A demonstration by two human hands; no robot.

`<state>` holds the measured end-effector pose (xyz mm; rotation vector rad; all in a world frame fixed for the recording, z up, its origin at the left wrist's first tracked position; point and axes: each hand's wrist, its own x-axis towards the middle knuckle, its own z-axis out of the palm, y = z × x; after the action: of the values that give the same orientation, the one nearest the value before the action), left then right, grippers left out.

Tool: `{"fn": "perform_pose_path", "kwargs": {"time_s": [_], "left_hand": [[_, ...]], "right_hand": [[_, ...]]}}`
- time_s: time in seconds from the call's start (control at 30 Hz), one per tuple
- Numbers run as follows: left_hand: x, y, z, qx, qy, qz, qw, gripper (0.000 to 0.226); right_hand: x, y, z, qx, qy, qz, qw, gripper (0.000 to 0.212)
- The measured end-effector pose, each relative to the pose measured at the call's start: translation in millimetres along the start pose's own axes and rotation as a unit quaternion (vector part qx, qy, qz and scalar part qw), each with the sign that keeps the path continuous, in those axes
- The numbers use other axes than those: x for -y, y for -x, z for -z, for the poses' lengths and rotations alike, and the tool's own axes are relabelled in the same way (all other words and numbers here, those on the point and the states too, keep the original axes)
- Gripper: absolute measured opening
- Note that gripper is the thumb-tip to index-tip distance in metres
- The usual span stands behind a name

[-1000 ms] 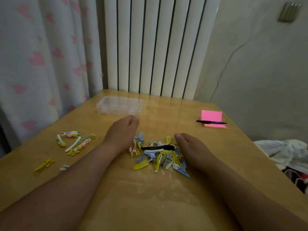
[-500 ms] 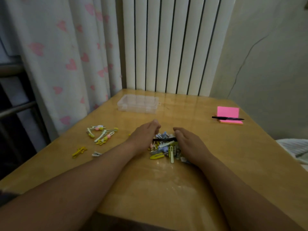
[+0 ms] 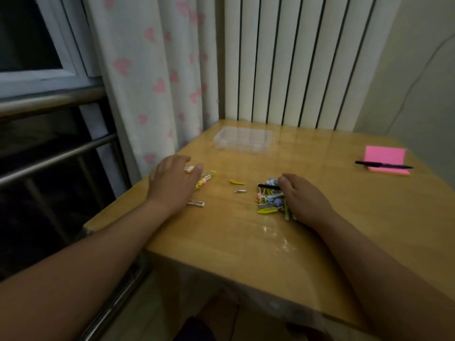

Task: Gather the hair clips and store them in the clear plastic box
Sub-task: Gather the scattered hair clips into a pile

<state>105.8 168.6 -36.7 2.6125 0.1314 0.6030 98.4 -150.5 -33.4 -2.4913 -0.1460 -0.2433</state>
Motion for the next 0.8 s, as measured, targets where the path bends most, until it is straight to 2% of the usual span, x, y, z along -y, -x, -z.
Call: {"fn": "perform_pose_path", "kwargs": {"time_s": [0.07,0.13,0.27,0.43,0.6,0.7,0.8], "left_hand": [[17.0,-7.9,-3.8,0.053,-0.033,0.068,0.996,0.085],[20.9,-19.3,-7.2,0.118,-0.026,0.082,0.989,0.089],[-0.1,-39.6,-14.5,0.192,0.021,0.005,0.981,0.073],[-46.3,-37.1,-38.0,0.252,0.098,-0.077,0.960,0.056],[-95.7,-24.7,-70.2,0.282,0.141,-0.135,0.939,0.056],[-115.5,-15.9,-74.3,0.307,0.167,-0.171,0.921,0.054],[-113.9,-13.8,-55.4,0.312,0.216,-0.164,0.911,0.064]], "right_hand": [[0.2,-0.3,-2.7,0.000,0.015,0.007,1.000,0.049],[-0.1,0.6,-2.6,0.000,0.011,0.012,1.000,0.049],[2.5,3.9,1.0,-0.024,-0.036,-0.013,0.999,0.048],[-0.2,0.7,-3.3,-0.055,0.011,-0.014,0.998,0.047],[0.0,2.3,-4.3,-0.029,0.079,-0.030,0.996,0.047],[1.9,2.5,-2.3,-0.020,0.035,-0.022,0.999,0.044],[0.1,4.6,2.4,-0.042,-0.036,-0.038,0.998,0.044]]}}
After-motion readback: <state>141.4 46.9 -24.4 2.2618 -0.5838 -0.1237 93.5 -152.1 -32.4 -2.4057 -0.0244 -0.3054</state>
